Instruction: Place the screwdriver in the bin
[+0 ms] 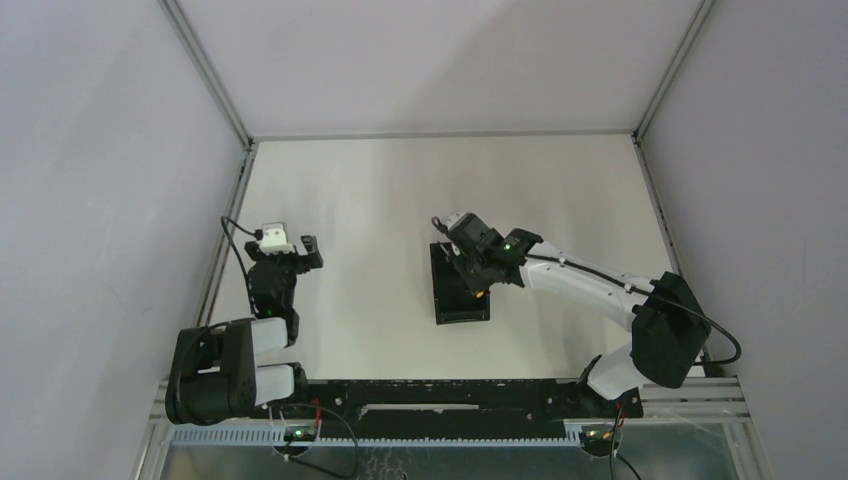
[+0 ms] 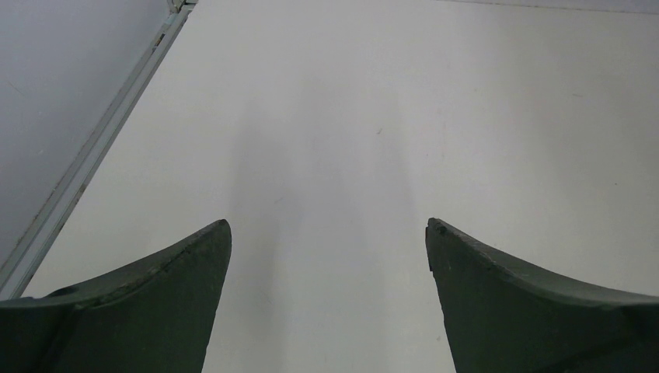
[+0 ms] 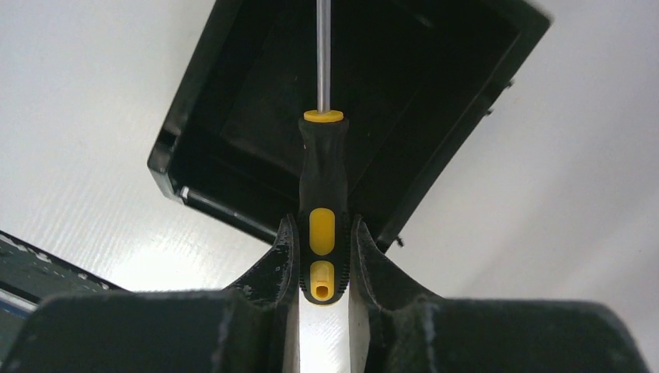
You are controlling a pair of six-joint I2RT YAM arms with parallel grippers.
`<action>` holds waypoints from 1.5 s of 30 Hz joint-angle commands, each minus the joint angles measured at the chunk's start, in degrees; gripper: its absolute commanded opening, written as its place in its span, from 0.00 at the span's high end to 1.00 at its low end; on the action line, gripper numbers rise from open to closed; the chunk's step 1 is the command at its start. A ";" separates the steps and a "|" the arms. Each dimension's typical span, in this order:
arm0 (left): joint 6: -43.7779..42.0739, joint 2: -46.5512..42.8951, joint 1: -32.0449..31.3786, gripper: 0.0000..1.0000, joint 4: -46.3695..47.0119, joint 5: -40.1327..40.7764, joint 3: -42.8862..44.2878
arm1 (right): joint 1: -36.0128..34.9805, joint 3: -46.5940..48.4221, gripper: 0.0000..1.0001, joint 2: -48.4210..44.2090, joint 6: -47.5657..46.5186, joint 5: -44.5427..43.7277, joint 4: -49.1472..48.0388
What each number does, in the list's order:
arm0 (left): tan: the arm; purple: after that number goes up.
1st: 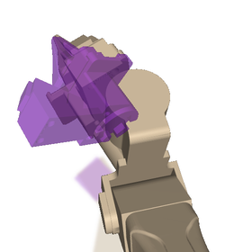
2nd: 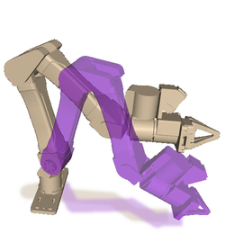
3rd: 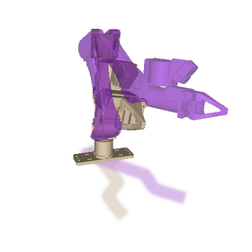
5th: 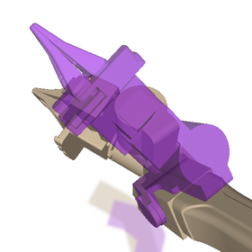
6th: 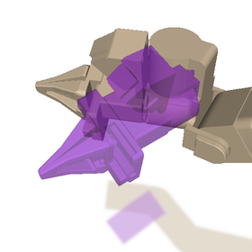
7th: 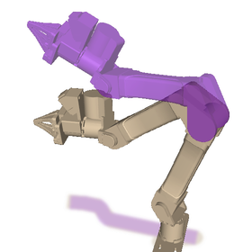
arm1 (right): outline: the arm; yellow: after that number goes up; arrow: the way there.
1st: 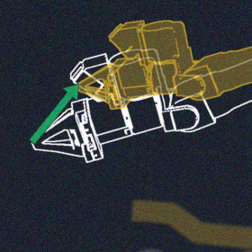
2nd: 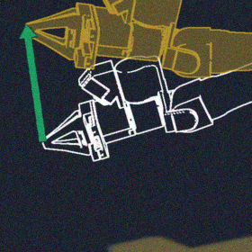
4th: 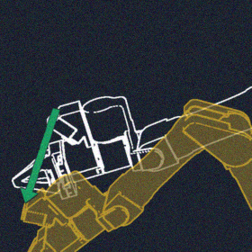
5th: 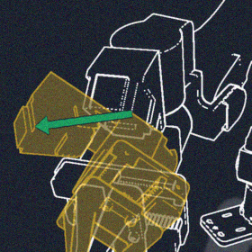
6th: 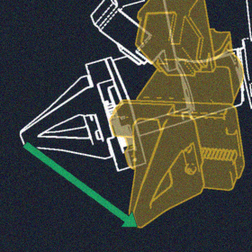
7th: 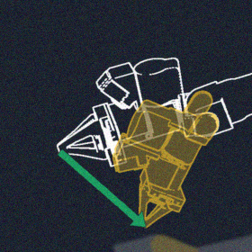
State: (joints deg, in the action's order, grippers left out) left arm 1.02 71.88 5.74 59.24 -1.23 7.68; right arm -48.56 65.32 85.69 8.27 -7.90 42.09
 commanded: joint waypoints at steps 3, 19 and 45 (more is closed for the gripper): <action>-0.93 -0.64 -0.18 0.00 1.66 0.48 2.57 | -4.00 -5.59 0.96 -5.56 2.93 -2.11 -6.48; -0.93 -0.63 -0.14 0.00 1.66 0.45 2.56 | -4.67 -9.68 0.67 -3.49 5.28 -4.81 -11.14; -0.93 -0.62 -0.19 0.00 1.66 0.48 2.54 | 14.59 -9.68 0.01 -19.86 10.95 -8.11 -5.33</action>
State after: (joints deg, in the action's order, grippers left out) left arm 1.02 71.88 5.74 59.24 -1.23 7.68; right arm -45.32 55.42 68.77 17.89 -14.39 33.32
